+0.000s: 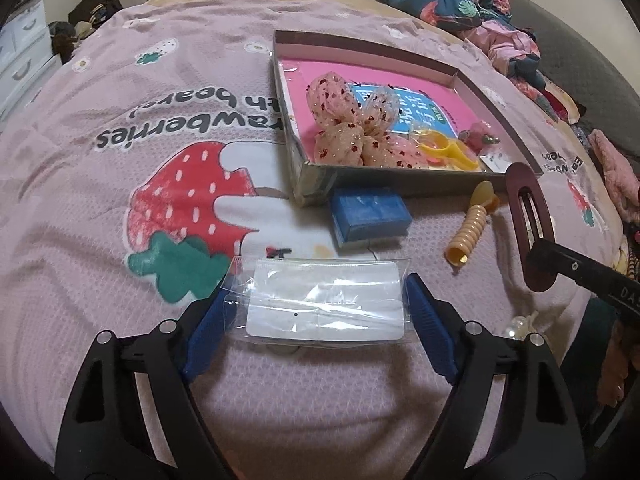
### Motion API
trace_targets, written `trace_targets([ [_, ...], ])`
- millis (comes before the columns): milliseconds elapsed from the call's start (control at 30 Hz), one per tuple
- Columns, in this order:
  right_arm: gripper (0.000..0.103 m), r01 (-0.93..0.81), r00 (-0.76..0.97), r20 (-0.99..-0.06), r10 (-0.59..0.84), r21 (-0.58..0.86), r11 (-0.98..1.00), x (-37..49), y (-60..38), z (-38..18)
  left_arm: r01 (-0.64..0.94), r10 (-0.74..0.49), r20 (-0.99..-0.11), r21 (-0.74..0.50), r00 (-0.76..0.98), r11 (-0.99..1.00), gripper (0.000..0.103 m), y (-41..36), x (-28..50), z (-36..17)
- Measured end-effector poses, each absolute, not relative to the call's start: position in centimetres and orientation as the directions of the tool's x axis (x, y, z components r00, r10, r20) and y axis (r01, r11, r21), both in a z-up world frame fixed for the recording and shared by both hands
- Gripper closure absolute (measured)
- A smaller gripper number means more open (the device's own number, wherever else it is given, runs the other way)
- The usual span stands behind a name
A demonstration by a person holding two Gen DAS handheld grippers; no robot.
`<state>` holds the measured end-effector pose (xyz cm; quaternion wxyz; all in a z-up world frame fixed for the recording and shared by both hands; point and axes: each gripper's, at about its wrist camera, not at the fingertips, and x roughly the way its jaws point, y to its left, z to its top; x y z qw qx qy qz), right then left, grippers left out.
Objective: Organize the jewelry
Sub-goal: 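Grasp the white packet with the left tool while the right tool grasps the maroon claw clip, then carry the white packet and maroon clip over the box and lower them in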
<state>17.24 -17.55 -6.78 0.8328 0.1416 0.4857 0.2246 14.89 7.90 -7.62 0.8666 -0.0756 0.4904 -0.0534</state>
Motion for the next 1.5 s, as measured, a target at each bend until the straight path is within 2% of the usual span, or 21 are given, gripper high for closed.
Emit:
trace_targets([
  [533,0.096,-0.279,0.473,-0.673,0.568,0.497,0.821,15.5,-20.4,-3.0,0.044,-0.180,-0.813,-0.187,0.554,0.981,0.027,6.9,12.2,-3.8],
  [800,0.096,-0.339,0.523,-0.640,0.563,0.450,0.826,15.2,-21.1,-0.3,0.068,-0.177,-0.764,-0.173,0.620,0.983,0.027,5.7,12.5,-0.3],
  [1000,0.096,-0.388,0.567,-0.619,0.543,0.381,0.839,15.1,-21.4,1.6,0.102,-0.192,-0.736,-0.166,0.650,0.981,0.027,4.3,13.6,2.0],
  [1500,0.096,-0.368,0.647,-0.564,0.513,0.358,0.858,17.7,-24.5,4.4,0.166,-0.213,-0.682,-0.135,0.700,0.977,0.027,0.8,18.6,5.6],
])
